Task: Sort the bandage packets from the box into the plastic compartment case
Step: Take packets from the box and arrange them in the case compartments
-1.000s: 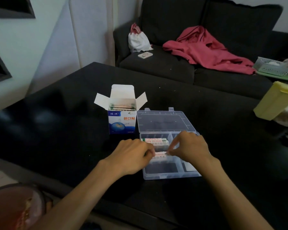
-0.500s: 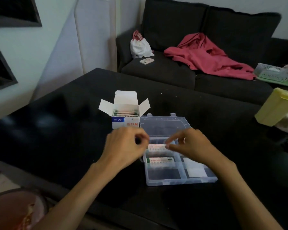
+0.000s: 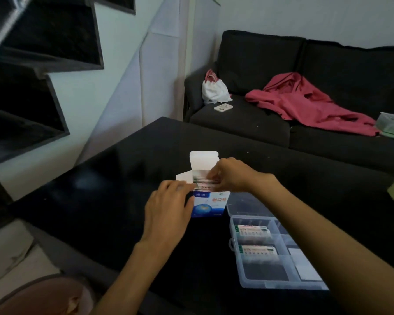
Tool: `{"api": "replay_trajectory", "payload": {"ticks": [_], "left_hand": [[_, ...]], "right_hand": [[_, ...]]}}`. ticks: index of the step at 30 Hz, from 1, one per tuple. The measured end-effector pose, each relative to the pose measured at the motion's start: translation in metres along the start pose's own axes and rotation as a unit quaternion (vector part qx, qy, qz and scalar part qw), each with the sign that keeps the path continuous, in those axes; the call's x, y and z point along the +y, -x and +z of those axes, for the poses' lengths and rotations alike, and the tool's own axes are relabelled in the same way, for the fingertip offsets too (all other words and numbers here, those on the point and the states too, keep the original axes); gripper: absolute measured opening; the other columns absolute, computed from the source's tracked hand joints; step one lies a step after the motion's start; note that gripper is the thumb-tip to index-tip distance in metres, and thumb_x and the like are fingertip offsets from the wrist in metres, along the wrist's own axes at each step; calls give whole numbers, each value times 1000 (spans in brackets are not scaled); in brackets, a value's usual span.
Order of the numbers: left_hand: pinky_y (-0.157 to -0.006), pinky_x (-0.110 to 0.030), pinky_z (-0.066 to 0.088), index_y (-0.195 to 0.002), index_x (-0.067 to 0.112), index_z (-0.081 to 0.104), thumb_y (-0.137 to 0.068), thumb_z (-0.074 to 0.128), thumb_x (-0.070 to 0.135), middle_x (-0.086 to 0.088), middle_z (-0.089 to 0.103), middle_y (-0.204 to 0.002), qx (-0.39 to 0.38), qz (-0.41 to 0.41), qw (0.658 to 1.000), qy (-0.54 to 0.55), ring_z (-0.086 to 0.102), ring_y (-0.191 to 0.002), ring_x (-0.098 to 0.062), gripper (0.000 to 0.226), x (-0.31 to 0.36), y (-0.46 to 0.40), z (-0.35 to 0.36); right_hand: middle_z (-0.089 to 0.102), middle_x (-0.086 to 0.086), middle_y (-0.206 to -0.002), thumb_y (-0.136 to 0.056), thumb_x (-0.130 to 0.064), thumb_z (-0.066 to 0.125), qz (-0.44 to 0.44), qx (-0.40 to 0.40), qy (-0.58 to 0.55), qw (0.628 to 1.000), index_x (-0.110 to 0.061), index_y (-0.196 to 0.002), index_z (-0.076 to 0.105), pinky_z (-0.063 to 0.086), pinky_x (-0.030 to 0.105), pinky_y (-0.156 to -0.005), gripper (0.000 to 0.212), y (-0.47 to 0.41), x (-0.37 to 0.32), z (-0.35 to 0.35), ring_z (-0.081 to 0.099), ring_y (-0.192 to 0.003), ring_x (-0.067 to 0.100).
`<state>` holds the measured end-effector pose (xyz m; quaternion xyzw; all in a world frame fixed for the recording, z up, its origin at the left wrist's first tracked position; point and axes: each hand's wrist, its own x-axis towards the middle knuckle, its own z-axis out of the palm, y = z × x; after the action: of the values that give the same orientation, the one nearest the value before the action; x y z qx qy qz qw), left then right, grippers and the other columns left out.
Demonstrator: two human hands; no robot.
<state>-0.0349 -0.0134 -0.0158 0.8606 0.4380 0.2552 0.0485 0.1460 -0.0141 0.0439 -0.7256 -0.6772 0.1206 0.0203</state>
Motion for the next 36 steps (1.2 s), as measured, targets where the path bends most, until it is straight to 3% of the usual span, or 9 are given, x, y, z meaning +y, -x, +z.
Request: {"api": "replay_trajectory", "payload": {"ticks": [3,6,11,14,17,23,31,33,36], "left_hand": [[-99,-25,36,-139,35,41,-97,41,41,12,42,-142,-4,-4,1000,1,34,-129,-7,42,1,0,1],[-103,-28,35,-144,36,32,-98,40,40,11,34,-149,-29,-14,999,7,30,-134,-9,48,-2,1,4],[-104,-30,37,-146,33,28,-97,43,40,9,31,-151,-34,-16,999,22,30,-136,-10,52,0,0,6],[-102,-28,38,-145,32,31,-96,44,40,9,34,-150,-26,-17,999,32,32,-134,-10,51,1,1,7],[-101,-27,38,-144,32,34,-96,44,40,9,37,-147,-16,-18,999,38,35,-132,-9,49,3,1,5],[-97,-28,40,-142,32,36,-96,45,38,9,41,-144,-2,-30,999,23,40,-127,-11,47,3,0,5],[-102,-27,30,-142,33,38,-97,42,37,9,41,-145,5,-17,1000,-4,35,-129,-11,45,5,0,3],[-104,-27,27,-141,33,40,-97,41,38,9,38,-146,7,-16,1000,-12,31,-132,-11,44,6,-1,3],[-104,-26,29,-136,31,48,-96,44,37,8,40,-144,48,-7,999,18,30,-132,-10,40,9,-2,-1]], "right_hand": [[65,9,-115,-85,-17,66,7,-35,28,999,-9,-118,62,52,30,-86,35,-10,-6,-4,62,-100,20],[65,10,-114,-88,-22,62,3,1,41,999,-8,-115,64,50,26,-79,31,-13,-4,0,63,-96,21],[64,8,-118,-88,-21,62,-4,54,18,998,-12,-115,64,53,29,-83,28,-7,5,7,62,-101,21],[68,7,-108,-87,-30,63,-3,96,19,995,-11,-110,67,53,25,-73,30,-8,4,13,64,-89,17],[69,5,-102,-88,-37,61,5,138,56,989,-13,-108,69,42,17,-63,32,-13,-1,20,62,-81,13],[63,3,-116,-91,-28,57,-70,226,106,966,-15,-116,64,43,24,-84,29,-3,3,13,55,-104,16],[66,4,-106,-91,-24,56,-27,245,-180,952,-11,-107,63,51,18,-65,21,11,15,10,63,-91,11],[65,0,-104,-91,-22,56,-5,256,-282,925,-12,-109,62,50,14,-62,21,15,11,7,62,-86,4],[67,-3,-101,-91,-22,56,24,276,-454,846,-14,-106,63,53,16,-66,18,37,2,1,65,-86,6]]}}
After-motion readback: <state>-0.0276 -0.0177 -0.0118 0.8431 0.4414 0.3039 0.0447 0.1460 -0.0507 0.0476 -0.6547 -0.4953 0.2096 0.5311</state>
